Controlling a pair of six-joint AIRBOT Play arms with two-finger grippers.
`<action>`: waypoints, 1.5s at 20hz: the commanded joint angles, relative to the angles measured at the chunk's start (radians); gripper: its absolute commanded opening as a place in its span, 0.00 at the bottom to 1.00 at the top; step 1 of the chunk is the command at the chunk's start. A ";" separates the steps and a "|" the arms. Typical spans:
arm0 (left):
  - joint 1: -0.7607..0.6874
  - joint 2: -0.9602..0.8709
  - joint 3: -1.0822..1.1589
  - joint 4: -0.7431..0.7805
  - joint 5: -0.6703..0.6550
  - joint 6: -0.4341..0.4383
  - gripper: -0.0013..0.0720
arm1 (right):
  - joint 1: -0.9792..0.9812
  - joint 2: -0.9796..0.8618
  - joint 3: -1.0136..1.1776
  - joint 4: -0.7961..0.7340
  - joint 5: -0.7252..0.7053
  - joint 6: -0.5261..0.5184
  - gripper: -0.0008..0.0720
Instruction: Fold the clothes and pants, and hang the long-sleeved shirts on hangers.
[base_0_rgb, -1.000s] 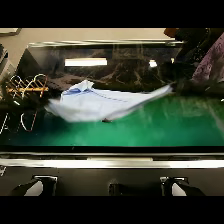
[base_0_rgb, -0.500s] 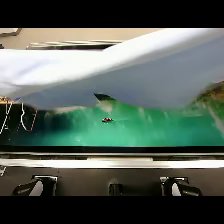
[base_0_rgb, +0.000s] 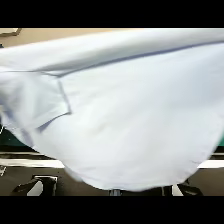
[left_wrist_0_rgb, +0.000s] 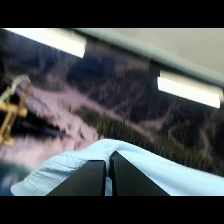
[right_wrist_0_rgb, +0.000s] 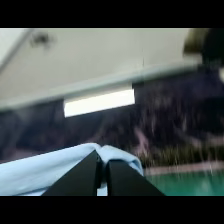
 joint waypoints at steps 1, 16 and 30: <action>-0.042 -0.267 -0.018 -0.074 -0.014 0.122 0.04 | 0.000 -0.296 -0.003 -0.007 0.122 -0.024 0.06; -0.214 -1.022 -0.001 -0.089 0.301 0.173 0.17 | 0.000 -1.102 -0.010 0.262 -0.225 -0.129 0.09; 0.051 -0.575 -0.132 -0.122 -0.105 0.212 0.65 | -0.254 -0.608 -0.386 0.141 0.238 -0.311 0.72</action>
